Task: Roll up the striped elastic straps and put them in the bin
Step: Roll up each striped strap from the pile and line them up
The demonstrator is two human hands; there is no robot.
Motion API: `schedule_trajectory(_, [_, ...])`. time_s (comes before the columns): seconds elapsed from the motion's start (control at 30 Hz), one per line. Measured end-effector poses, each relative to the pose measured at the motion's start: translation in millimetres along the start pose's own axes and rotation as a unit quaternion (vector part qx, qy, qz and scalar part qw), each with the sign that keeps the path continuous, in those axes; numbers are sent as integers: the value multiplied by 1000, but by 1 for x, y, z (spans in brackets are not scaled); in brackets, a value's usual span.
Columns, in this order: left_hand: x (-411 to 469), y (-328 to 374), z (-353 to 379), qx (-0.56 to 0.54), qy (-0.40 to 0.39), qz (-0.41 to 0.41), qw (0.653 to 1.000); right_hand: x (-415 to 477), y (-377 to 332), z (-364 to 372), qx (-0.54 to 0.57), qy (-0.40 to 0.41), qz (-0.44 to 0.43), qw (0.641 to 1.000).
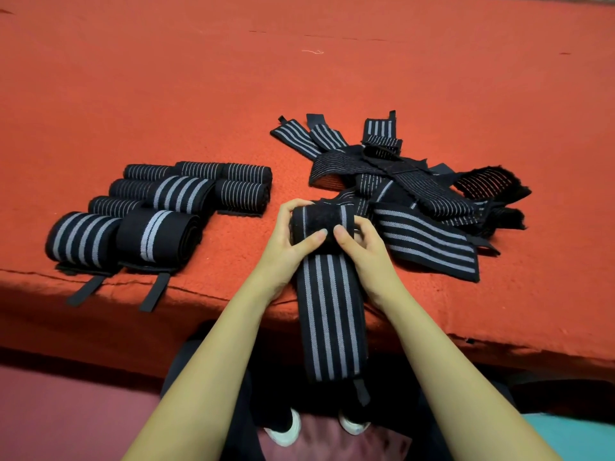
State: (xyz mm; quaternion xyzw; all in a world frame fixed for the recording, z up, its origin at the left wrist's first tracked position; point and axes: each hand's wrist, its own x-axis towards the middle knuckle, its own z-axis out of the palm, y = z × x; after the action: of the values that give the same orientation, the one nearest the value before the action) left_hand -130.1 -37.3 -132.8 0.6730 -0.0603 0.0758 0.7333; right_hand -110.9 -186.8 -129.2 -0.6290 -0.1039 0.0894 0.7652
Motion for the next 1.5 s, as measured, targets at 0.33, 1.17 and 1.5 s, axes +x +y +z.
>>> schedule_trajectory(0.33, [9,1,6,-21,38,-20,999,2,-1,-2,7,11,-24,1000])
schedule_trajectory(1.17, [-6,6,11,90,-18,47,995,-1,-1,2,-68,24,-70,995])
schedule_trajectory(1.5, [-1,5,11,94,-18,-30,995,-4,6,-1,-155,59,-132,977])
